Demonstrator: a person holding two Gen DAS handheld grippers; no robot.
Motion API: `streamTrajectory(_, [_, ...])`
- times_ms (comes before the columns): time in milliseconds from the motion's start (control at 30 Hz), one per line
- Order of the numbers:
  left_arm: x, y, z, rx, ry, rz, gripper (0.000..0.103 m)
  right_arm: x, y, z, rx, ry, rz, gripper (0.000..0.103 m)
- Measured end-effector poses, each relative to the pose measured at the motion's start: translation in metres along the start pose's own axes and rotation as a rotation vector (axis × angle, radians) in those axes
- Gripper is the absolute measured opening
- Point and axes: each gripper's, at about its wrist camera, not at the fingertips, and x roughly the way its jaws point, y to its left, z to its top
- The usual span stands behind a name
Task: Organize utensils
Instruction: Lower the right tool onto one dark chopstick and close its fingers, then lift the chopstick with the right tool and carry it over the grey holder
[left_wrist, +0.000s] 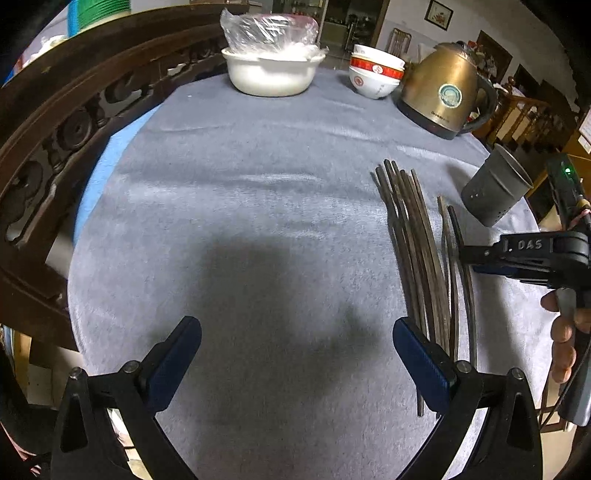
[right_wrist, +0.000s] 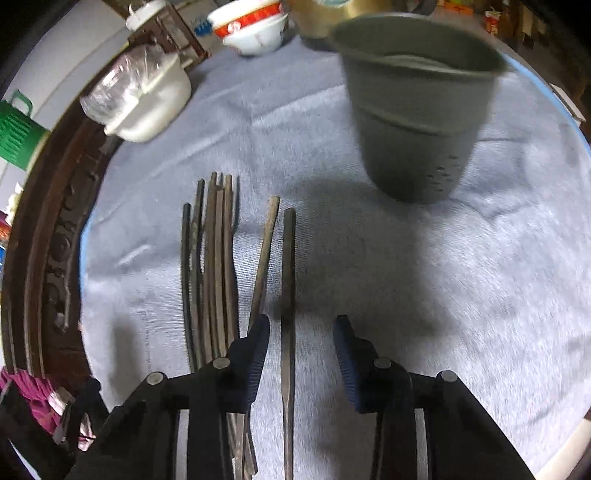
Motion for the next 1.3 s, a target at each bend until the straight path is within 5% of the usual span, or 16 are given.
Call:
streamTrajectory(200, [0.017,-0.015,0.030,-0.005,0.062,-0.025,0.098,0.000,-0.012,0.001,-0.030,0.013,-0.011,0.009])
streamTrajectory(467, [0.062,-0.046,0.081,-0.042,0.221,-0.055,0.078,0.006,-0.023,0.000,-0.031,-0.002,0.051,0.008])
streamTrajectory(733, [0.086,-0.065,0.095,-0.025,0.272,-0.004,0.065,0.005,-0.030,0.001,-0.032,0.000,0.099,0.008])
streamTrajectory(833, [0.087,-0.067,0.097,-0.020,0.276,0.018,0.054,0.002,-0.032,0.000,-0.034,0.001,0.104,0.008])
streamTrajectory(900, [0.088,-0.070,0.101,0.000,0.278,0.039,0.026,0.002,-0.031,0.001,-0.035,0.003,0.100,0.008])
streamTrajectory(967, [0.090,-0.070,0.103,0.021,0.297,0.040,0.009,0.002,-0.031,0.003,-0.045,0.007,0.088,0.008])
streamTrajectory(1200, [0.079,-0.054,0.085,0.160,0.364,0.001,0.006,0.003,-0.015,0.009,-0.151,0.086,0.004,0.008])
streamTrajectory(1300, [0.079,-0.039,0.085,0.107,0.392,-0.051,0.008,0.006,-0.013,0.015,-0.146,0.123,-0.004,0.011])
